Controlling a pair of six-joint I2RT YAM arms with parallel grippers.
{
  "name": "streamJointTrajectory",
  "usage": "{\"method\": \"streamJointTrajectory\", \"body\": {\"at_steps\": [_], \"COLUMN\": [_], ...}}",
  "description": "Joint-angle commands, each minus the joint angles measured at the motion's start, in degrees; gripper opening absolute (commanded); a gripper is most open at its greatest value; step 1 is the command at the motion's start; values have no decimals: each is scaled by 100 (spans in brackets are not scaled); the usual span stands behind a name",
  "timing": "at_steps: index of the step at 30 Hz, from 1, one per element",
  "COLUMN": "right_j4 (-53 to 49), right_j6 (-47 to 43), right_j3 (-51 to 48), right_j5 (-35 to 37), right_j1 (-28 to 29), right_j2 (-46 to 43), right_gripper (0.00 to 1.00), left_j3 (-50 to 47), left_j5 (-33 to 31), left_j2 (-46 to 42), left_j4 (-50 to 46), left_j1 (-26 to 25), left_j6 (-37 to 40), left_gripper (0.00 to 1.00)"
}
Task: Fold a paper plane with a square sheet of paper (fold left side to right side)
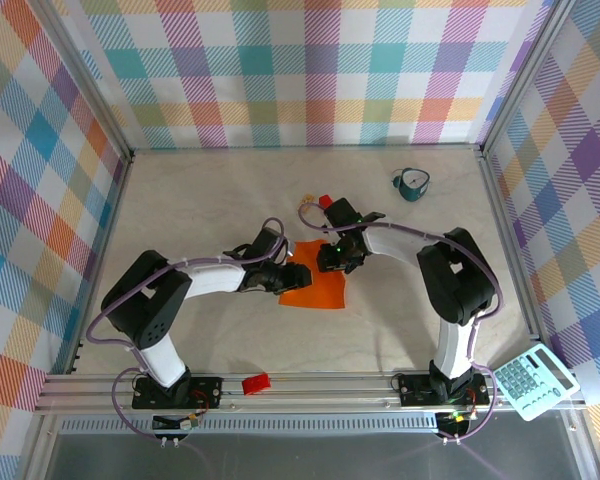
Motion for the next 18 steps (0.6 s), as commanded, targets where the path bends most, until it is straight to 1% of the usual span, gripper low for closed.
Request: {"method": "streamJointTrajectory", "body": {"at_steps": [1, 6, 10, 12, 14, 18], "right_j4": [116, 381, 475, 445, 376, 539], "right_j6": [-16, -171, -455, -598, -723, -675], "right_j3": [-181, -552, -794, -843, -852, -877], "right_j5": [-622, -1417, -2181, -2462, -2733, -3428], "right_j1": [-149, -562, -915, -992, -998, -996], "right_j2": [-417, -1017, -1660, -1959, -2233, -2718], "right_gripper": [29, 26, 26, 26, 25, 25], "left_j3": [-286, -739, -1128, -1326, -1511, -1714], "left_j5": [148, 237, 652, 889, 1176, 1584], "left_j2": [-498, -1388, -2218, -2607, -2956, -3362], "left_j4": [259, 531, 822, 1016, 1268, 1730], "left_j1": [228, 689, 1160, 1329, 1430, 1452], "left_j6": [-28, 191, 467, 616, 786, 898], "left_gripper": [53, 69, 80, 85, 90, 94]}}
